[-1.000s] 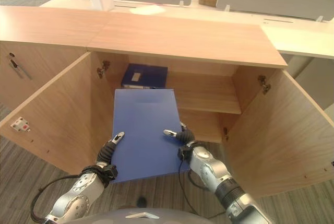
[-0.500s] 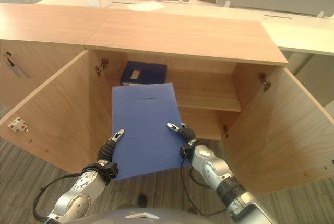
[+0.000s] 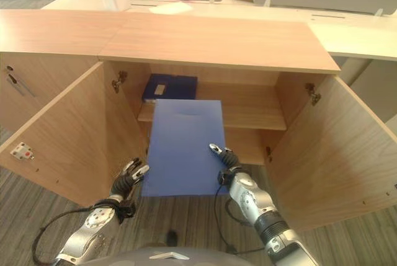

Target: Put the empty folder in the office cabinet

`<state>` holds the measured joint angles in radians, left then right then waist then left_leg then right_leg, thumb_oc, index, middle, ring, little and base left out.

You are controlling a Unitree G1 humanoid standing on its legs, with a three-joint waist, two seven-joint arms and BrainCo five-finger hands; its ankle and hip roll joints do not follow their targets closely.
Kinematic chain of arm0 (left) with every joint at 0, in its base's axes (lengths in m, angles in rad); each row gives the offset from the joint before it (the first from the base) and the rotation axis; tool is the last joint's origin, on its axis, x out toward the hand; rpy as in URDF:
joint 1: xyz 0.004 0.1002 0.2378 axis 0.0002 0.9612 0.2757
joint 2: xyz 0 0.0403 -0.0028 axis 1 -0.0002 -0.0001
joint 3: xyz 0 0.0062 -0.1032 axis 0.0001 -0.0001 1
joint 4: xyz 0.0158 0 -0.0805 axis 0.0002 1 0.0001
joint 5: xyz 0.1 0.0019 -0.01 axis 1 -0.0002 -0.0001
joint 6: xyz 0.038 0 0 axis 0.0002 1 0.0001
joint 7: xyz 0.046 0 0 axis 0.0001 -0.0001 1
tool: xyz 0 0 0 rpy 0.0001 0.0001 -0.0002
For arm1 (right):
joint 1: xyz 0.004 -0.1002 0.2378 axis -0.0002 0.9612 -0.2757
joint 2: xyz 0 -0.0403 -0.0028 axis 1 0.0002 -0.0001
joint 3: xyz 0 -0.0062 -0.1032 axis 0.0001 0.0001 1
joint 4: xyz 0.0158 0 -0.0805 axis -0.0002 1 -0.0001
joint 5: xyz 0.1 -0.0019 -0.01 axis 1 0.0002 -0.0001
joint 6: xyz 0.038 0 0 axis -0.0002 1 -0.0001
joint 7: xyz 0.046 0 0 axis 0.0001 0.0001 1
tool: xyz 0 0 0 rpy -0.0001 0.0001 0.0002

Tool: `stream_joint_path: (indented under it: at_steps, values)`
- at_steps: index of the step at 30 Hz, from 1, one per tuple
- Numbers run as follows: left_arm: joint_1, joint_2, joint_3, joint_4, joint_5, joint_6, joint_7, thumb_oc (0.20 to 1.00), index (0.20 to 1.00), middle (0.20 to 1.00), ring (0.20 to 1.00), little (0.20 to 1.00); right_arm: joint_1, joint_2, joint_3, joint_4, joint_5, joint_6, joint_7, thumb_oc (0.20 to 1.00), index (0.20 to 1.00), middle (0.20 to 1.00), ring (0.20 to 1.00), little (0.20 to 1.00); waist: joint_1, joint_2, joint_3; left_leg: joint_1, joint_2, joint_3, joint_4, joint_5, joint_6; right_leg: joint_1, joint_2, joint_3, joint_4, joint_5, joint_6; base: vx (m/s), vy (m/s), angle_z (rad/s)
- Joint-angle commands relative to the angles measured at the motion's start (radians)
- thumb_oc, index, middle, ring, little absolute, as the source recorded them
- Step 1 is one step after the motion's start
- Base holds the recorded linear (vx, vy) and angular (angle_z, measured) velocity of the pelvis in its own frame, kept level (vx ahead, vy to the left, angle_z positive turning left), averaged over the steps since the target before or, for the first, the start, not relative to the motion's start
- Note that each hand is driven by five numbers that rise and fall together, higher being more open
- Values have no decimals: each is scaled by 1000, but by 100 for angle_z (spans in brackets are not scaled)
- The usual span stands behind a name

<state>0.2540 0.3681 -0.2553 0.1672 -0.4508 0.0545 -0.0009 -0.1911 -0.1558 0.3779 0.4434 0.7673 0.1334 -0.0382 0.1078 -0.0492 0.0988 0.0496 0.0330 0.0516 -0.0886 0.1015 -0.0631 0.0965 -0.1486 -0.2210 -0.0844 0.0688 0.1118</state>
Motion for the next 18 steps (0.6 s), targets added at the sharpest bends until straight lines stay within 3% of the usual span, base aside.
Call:
stream_joint_path:
  at_steps: [1,2,3,6,12,18]
  values:
    - [7,53,62,280,319,-24,45,1000,1000,1000,1000,1000,-10,0,-85,-50,52,-102,-22,200,200,200,200,200,25,-47,3,-9,4,-6,1,-128,9,-24,-125,0,27,-16,90,-14,9,-4]
    - [7,53,62,280,319,-24,45,1000,1000,1000,1000,1000,-10,0,-85,-50,52,-102,-22,200,200,200,200,200,25,-47,3,-9,4,-6,1,-128,9,-24,-125,0,27,-16,90,-42,6,-6]
    - [-9,40,79,435,382,-28,82,1000,1000,1000,1000,1000,7,-15,-104,-40,54,-112,-25,200,200,200,200,200,24,-45,15,-31,6,-4,1,-119,7,-47,-123,-2,27,-13,91,-58,2,-5]
    - [-41,14,86,589,414,-35,127,1000,1000,1000,1000,1000,-8,-32,-122,-12,53,-130,-39,200,200,200,200,200,19,-37,39,-80,11,-5,1,-96,5,-97,-115,2,29,-4,89,-76,-1,0]
    - [-88,-7,76,705,407,-52,176,1000,1000,1000,1000,1000,-64,-47,-119,23,67,-159,-59,200,200,200,200,200,12,-27,84,-164,24,-13,1,-61,0,-179,-101,11,33,14,83,-111,4,-1]
    - [-150,-29,69,781,399,-56,242,1000,1000,1000,1000,1000,-132,-23,-88,74,75,-181,-81,200,200,200,200,200,18,-41,119,-204,18,-16,1,-53,2,-205,-103,11,10,36,87,-20,29,-4]
